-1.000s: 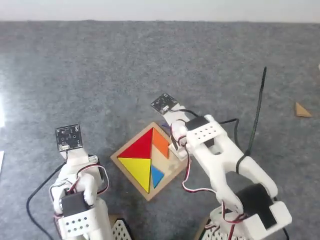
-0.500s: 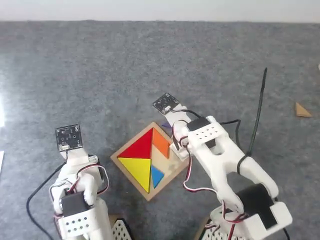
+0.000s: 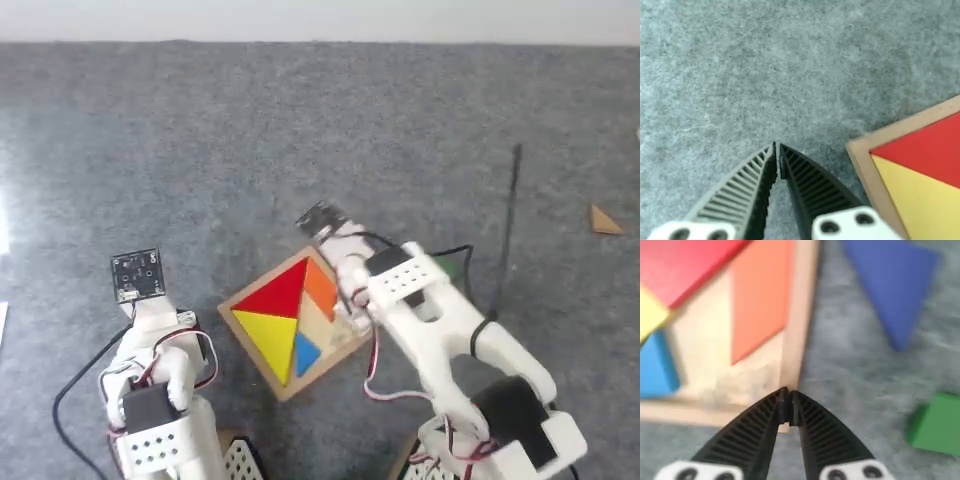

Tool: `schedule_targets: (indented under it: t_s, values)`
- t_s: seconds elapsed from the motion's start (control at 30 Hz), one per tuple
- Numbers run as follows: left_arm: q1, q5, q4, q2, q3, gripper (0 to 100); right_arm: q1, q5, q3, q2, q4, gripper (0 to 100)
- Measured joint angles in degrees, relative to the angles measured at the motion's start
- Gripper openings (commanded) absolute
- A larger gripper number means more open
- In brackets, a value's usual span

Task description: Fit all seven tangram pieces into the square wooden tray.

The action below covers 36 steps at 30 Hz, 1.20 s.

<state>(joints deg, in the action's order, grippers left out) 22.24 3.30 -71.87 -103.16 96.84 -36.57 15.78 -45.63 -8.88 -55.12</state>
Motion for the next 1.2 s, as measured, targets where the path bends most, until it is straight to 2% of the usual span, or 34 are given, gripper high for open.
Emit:
schedule_targets:
  t_s: [0.1,0.4,0.63,0.8,0.93,1.2]
  values:
    - [0.0,0.0,0.0,0.0,0.0,1,-3.4,0.0,-0.8,-0.8,-0.2,0.8]
    - [0.0,0.0,0.0,0.0,0.0,1,-6.9,0.0,-1.0,-1.1,-1.1,0.8]
    - [0.0,0.0,0.0,0.0,0.0,1,-1.6,0.0,1.0,-9.9,-7.0,0.9]
    - [0.0,0.0,0.0,0.0,0.0,1,-8.2,0.0,0.8,-16.6,-7.4,0.9]
    - [0.0,0.0,0.0,0.0,0.0,1,-12.1,-2.5,0.1,-14.7,-4.7,0.9]
    - [0.0,0.0,0.0,0.0,0.0,1,-12.7,-3.6,0.9,-1.3,-0.4,0.8]
